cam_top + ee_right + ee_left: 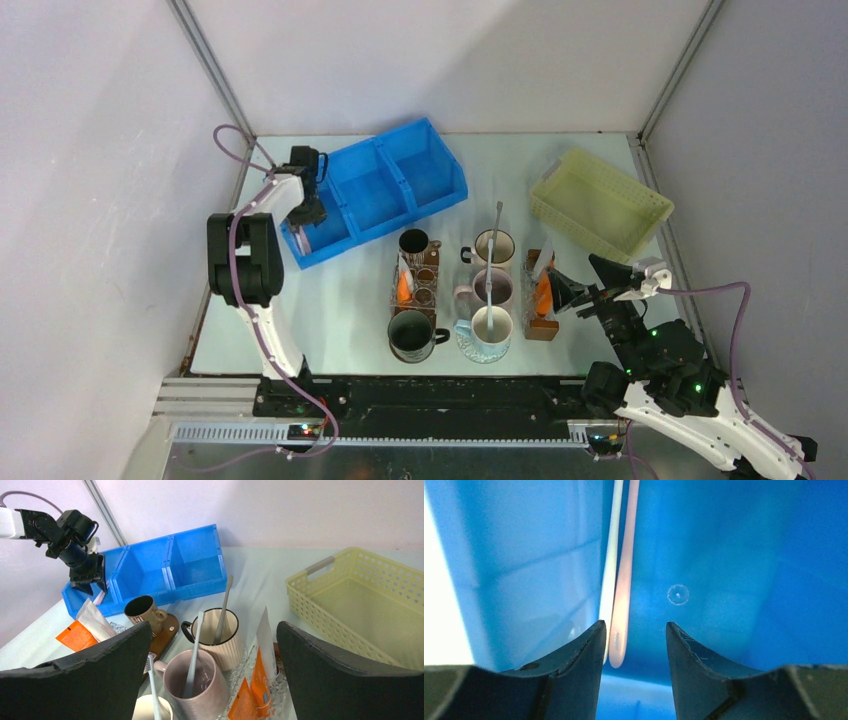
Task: Prepare toiletry sets of a toothbrush and toothpaste on the tray
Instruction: Pick up the toothbrush from the storage box.
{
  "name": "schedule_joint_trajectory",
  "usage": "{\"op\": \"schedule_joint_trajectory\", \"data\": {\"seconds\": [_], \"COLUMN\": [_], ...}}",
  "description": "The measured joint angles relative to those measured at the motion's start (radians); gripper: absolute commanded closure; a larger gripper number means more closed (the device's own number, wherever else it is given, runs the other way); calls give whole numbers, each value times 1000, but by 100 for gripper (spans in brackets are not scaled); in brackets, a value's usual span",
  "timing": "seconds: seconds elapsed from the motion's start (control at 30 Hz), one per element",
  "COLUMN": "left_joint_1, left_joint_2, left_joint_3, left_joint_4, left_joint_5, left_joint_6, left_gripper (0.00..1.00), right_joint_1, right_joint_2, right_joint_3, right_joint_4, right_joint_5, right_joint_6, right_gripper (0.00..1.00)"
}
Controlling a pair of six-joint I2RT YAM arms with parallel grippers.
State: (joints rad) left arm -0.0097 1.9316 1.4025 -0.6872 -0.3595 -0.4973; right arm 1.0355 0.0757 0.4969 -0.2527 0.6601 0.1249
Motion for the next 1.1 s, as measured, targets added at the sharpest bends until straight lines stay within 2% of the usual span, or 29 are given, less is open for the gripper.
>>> {"op": "schedule_joint_trajectory", "data": {"seconds": [0.2, 0.47, 0.9, 1.1], "left_joint_1": [2, 51, 138, 153], "left_joint_2": [0, 40, 82, 77], "left_joint_3": [57, 58, 44, 18], "left_joint_4": [3, 18, 47, 101], "left_joint_5": [-38, 16, 188, 261], "left_joint_6": [115, 176, 271, 296], "left_gripper": [37, 32, 34, 44], "right_joint_1": [5, 19, 66, 83], "right_joint_2": [0, 0, -7, -7], "right_joint_3": [0, 0, 0, 0], "right_joint_4": [0, 0, 0, 0], "right_joint_5": [8, 24, 63, 82], "right_joint_6": [-1, -2, -8, -14], "right_gripper": [2, 2, 2, 2]}}
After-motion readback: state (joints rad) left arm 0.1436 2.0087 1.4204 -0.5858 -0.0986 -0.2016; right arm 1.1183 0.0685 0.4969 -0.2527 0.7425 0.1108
